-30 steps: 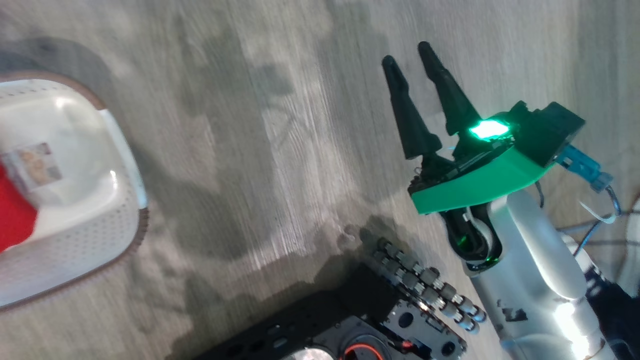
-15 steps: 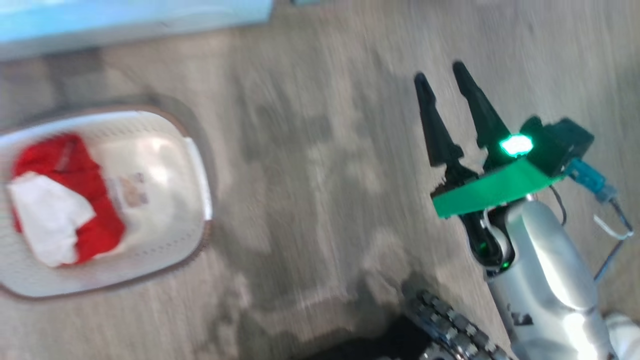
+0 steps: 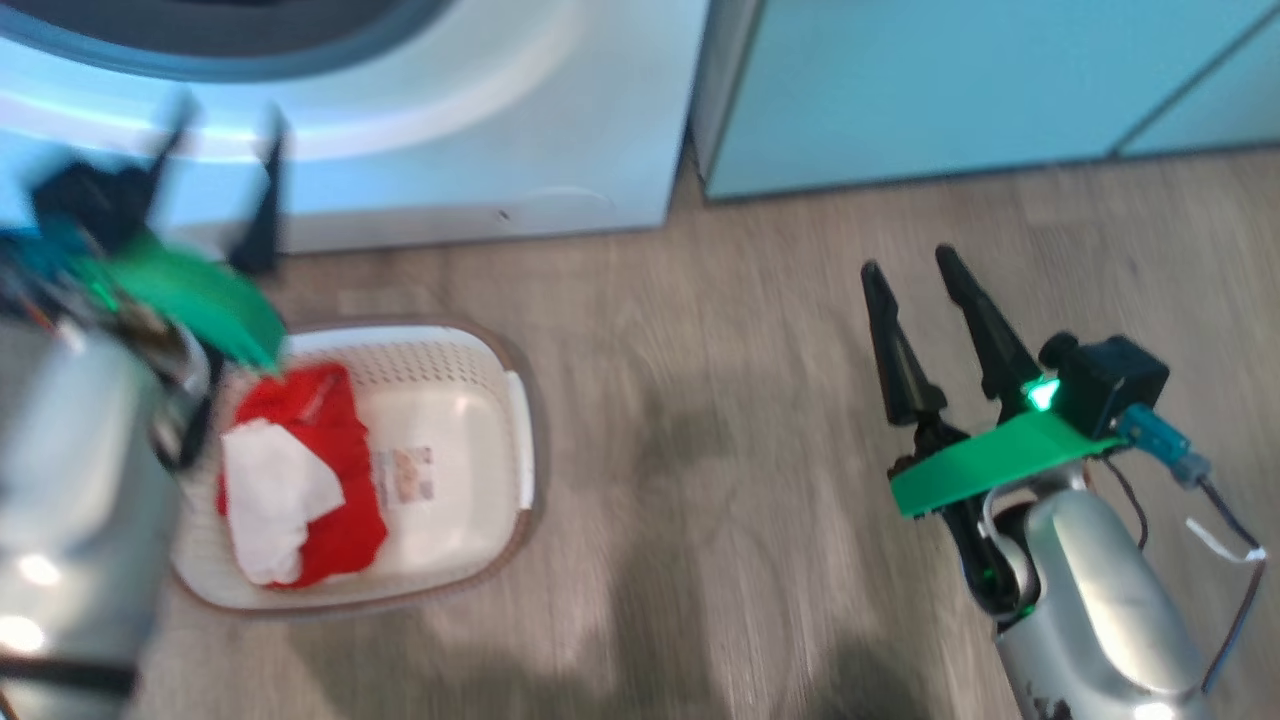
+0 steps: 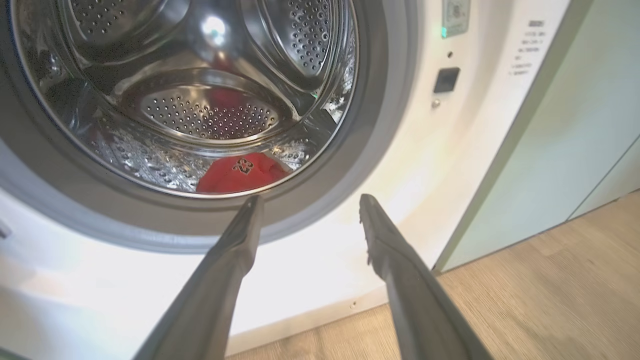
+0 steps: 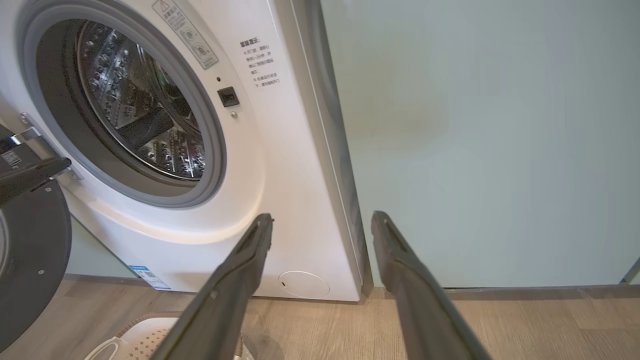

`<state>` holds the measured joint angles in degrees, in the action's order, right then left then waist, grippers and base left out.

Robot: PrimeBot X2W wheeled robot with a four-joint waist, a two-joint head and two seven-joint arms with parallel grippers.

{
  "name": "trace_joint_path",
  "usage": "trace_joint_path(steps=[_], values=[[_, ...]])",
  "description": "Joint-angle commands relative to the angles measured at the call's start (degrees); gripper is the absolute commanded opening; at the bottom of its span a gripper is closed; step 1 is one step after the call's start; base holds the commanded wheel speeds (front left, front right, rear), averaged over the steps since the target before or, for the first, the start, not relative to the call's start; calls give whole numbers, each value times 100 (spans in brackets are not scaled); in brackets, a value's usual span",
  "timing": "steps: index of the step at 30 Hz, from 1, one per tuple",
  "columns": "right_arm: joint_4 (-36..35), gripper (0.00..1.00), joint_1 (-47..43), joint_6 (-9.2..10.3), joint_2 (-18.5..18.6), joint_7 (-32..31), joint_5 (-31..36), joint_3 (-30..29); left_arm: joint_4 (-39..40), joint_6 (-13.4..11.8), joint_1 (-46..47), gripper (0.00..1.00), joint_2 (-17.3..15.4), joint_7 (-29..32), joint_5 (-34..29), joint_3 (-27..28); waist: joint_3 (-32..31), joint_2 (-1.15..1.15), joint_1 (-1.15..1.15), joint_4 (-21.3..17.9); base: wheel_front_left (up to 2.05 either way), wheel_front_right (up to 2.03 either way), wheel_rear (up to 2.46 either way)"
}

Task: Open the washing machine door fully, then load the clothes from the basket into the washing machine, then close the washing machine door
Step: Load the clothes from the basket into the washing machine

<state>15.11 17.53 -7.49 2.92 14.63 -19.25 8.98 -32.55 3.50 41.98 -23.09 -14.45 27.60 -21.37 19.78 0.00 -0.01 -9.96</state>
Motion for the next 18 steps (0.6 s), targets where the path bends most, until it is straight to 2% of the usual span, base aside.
trace_joint_path(steps=[1,4,5,12,18], values=[[-134,100,-91,0,-4,37,77,82,404,-121,-362,100,-72,-54,-161,312,-431,0,1,339,0,0,0],[-85,100,-203,0,-4,37,127,44,757,-228,-1109,100,178,-54,-276,548,-657,0,1,425,0,0,0],[-85,100,-203,0,-4,37,127,44,757,-228,-1109,100,178,-54,-276,548,-657,0,1,425,0,0,0],[-19,100,-436,0,-4,37,154,26,1456,-430,-2378,100,754,-54,-721,1131,-1078,0,1,558,0,0,0],[9,100,-602,0,-4,37,136,13,1887,-387,-3041,100,1162,-54,-1203,1563,-1290,0,1,621,0,0,0]])
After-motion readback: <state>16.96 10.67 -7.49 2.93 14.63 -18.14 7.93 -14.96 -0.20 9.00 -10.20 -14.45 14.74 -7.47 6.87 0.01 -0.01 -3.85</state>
